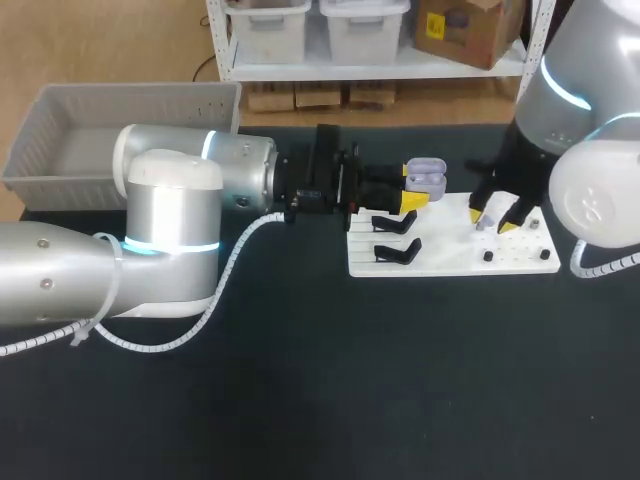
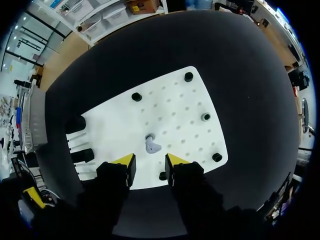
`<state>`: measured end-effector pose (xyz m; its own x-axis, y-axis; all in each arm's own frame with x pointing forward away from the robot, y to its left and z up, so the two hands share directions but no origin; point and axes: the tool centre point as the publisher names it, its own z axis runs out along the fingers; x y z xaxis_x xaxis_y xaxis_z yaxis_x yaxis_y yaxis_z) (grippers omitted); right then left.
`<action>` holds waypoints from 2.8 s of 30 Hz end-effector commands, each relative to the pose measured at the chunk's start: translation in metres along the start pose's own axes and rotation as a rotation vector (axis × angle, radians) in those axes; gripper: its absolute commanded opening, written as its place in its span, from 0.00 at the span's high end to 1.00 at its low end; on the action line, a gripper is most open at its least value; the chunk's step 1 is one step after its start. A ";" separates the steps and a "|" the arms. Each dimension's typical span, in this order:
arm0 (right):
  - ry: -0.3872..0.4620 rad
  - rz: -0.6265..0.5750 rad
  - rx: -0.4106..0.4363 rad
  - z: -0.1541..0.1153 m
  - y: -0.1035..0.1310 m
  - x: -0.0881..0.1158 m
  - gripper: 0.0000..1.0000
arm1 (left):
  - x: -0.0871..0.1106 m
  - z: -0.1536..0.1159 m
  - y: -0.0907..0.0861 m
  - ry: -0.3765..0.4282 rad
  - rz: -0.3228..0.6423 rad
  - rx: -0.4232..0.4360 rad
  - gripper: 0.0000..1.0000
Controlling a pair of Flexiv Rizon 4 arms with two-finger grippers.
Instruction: Pick up each earbud case from the left stands, insert the matching earbuds, close the lid, and place the case in the box.
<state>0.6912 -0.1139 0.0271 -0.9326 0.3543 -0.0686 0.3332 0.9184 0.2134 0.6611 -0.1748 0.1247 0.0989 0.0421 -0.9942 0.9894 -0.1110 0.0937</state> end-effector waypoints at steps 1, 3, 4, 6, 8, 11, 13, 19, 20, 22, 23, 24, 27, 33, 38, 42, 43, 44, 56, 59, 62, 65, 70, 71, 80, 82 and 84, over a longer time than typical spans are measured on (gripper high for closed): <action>-0.003 0.003 -0.001 0.004 -0.002 -0.003 0.62 | 0.000 0.000 -0.002 -0.001 0.002 -0.006 1.00; -0.004 0.004 0.000 0.005 -0.002 -0.005 0.62 | 0.000 0.000 -0.002 -0.001 0.002 -0.006 1.00; -0.005 0.005 0.000 0.006 -0.002 -0.005 0.63 | 0.000 0.000 -0.002 -0.001 0.002 -0.006 1.00; -0.005 0.005 -0.001 0.007 -0.003 -0.006 0.63 | 0.000 0.000 -0.002 -0.001 0.002 -0.006 1.00; -0.004 0.005 -0.001 0.008 -0.003 -0.007 0.63 | 0.000 0.000 -0.002 -0.001 0.002 -0.006 1.00; -0.004 0.001 0.000 0.009 -0.002 -0.008 0.63 | 0.000 0.000 -0.002 -0.001 0.002 -0.006 1.00; -0.003 -0.002 0.000 0.011 -0.001 -0.009 0.63 | 0.000 0.000 -0.002 -0.001 0.002 -0.006 1.00; 0.002 -0.009 0.003 0.015 0.001 -0.011 0.65 | 0.000 0.000 -0.002 -0.001 0.002 -0.006 1.00; 0.002 -0.009 0.004 0.015 0.001 -0.011 0.65 | 0.000 0.000 -0.002 -0.001 0.002 -0.006 1.00; 0.001 -0.007 0.005 0.015 0.001 -0.012 0.65 | 0.000 0.000 -0.002 -0.001 0.002 -0.006 1.00; 0.000 -0.006 0.007 0.016 0.000 -0.012 0.66 | 0.000 0.000 -0.002 -0.001 0.002 -0.006 1.00; 0.001 -0.005 0.008 0.016 0.000 -0.012 0.66 | 0.000 0.000 -0.002 -0.001 0.002 -0.006 1.00; 0.003 -0.002 0.009 0.017 -0.001 -0.013 0.67 | 0.000 0.000 -0.002 -0.001 0.002 -0.006 1.00; 0.005 -0.006 0.007 0.018 0.000 -0.012 0.69 | 0.000 0.000 -0.002 -0.001 0.002 -0.006 1.00; 0.003 -0.001 0.007 0.019 -0.001 -0.013 0.84 | 0.000 0.000 -0.002 -0.001 0.002 -0.006 1.00; -0.002 -0.004 0.008 0.016 0.000 -0.013 1.00 | 0.000 0.000 -0.002 -0.001 0.002 -0.006 1.00; -0.003 -0.004 0.008 0.015 0.000 -0.012 1.00 | 0.000 0.000 -0.002 -0.001 0.002 -0.006 1.00; -0.005 -0.004 0.009 0.014 0.000 -0.012 1.00 | 0.000 0.000 -0.002 -0.001 0.002 -0.006 1.00; -0.028 0.008 -0.024 -0.017 -0.012 -0.008 1.00 | 0.000 0.000 -0.002 -0.001 0.002 -0.006 1.00; -0.032 0.015 -0.034 -0.026 -0.017 -0.010 1.00 | 0.000 0.000 -0.002 -0.001 0.002 -0.006 1.00; -0.052 0.005 -0.026 -0.044 -0.021 -0.009 1.00 | 0.000 0.000 -0.002 -0.001 0.002 -0.006 1.00; -0.068 -0.070 -0.015 -0.068 -0.020 -0.005 1.00 | 0.000 0.000 -0.002 -0.001 0.002 -0.006 1.00; -0.084 -0.211 0.035 -0.112 -0.007 0.006 1.00 | 0.000 0.000 -0.002 -0.001 0.002 -0.006 1.00; -0.090 -0.237 0.056 -0.119 -0.005 0.007 1.00 | 0.000 0.000 -0.002 -0.001 0.002 -0.006 1.00; -0.007 -0.473 0.050 -0.166 0.027 0.024 1.00 | 0.000 0.000 -0.002 -0.001 0.002 -0.006 1.00; 0.014 -0.520 0.036 -0.173 0.037 0.029 1.00 | 0.000 0.000 -0.002 -0.001 0.002 -0.006 1.00; 0.023 -0.563 0.041 -0.178 0.046 0.035 1.00 | 0.000 0.000 -0.002 -0.001 0.002 -0.006 1.00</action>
<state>0.6491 -0.0968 0.1921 -0.9684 -0.1669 -0.1855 -0.1911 0.9741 0.1213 0.6611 -0.1748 0.1247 0.0989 0.0421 -0.9942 0.9894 -0.1110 0.0937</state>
